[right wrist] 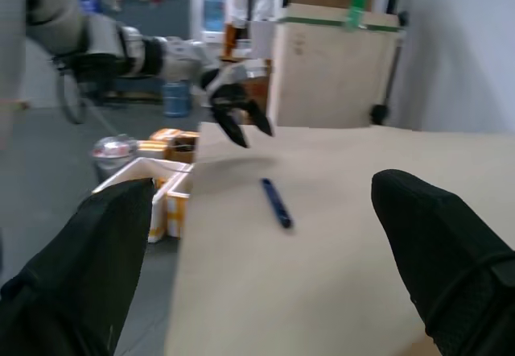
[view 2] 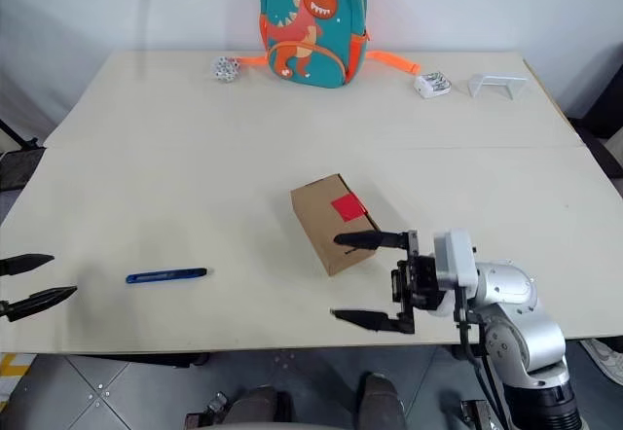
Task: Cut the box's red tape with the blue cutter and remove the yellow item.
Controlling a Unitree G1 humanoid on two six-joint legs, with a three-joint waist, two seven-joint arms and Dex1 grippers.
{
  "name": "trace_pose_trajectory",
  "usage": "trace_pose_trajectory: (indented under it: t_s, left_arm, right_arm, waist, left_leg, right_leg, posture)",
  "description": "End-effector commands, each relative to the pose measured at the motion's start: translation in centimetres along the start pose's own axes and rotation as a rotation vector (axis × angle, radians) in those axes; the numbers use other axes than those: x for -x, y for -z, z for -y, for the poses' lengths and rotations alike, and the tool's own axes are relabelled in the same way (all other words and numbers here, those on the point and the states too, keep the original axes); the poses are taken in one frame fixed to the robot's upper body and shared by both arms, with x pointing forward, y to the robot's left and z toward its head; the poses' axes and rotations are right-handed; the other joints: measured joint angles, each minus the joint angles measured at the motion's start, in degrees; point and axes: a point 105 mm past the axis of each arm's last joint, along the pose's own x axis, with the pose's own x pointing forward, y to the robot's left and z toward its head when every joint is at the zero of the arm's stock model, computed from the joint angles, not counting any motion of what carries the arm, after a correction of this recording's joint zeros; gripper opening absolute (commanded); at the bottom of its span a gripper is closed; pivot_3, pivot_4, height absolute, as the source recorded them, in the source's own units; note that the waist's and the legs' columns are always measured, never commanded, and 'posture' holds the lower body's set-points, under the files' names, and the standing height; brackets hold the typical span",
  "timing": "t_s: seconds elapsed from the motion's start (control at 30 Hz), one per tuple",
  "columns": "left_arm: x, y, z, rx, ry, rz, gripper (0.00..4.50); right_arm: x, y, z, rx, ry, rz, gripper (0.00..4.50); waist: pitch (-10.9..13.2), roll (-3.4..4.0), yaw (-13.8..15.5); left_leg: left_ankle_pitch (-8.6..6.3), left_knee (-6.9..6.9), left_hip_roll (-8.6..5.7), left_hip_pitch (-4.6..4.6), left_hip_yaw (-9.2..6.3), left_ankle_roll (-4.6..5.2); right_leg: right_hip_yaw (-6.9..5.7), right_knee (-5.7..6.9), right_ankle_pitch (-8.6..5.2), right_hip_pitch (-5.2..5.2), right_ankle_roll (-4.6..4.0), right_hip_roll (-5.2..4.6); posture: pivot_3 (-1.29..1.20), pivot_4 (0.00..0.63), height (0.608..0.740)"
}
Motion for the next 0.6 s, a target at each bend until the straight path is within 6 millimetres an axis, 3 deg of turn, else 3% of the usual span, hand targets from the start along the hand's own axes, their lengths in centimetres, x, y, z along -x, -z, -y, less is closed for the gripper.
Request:
trace_pose_trajectory:
  t_s: [0.03,0.2,0.33,0.6]
  left_arm:
    - [-1.1,-1.6,1.0,-0.088,0.13,0.027,4.49]
    - [-4.8,-3.0,4.0,-0.209,0.328,0.048,4.49]
    - [-7.0,-3.1,5.4,-0.244,0.392,0.045,4.49]
    - [-9.5,-2.3,5.5,-0.263,0.375,0.02,4.49]
  right_arm:
    - [0.1,-0.6,-0.3,0.04,0.001,-0.006,4.5]
    - [0.7,-0.4,0.0,0.039,0.022,-0.039,4.5]
    - [0.7,-0.4,0.1,0.038,0.022,-0.051,4.5]
    - [0.4,-0.4,0.3,0.041,0.034,-0.055,4.5]
  waist:
    - [0.0,-0.08,0.1]
    - [0.0,-0.05,0.2]
    - [0.0,-0.07,0.0]
    - [0.0,-0.07,-0.2]
  left_leg:
    - [0.0,0.01,0.0,0.0,0.01,0.0]
    - [-0.01,0.01,0.04,0.03,0.07,0.0]
    - [-0.01,0.01,0.06,0.04,0.08,0.0]
    - [0.0,0.04,0.06,0.05,0.08,0.0]
  right_leg:
    - [-0.02,-0.01,0.0,0.01,0.0,0.0]
    - [-0.02,0.0,0.0,0.0,0.0,0.0]
    - [-0.04,0.01,0.0,-0.01,0.0,0.0]
    - [-0.04,0.02,0.0,0.0,0.0,0.0]
  posture:
    - [0.0,0.15,0.74]
    - [0.0,0.15,0.74]
    - [0.0,0.15,0.74]
    - [0.0,0.15,0.74]
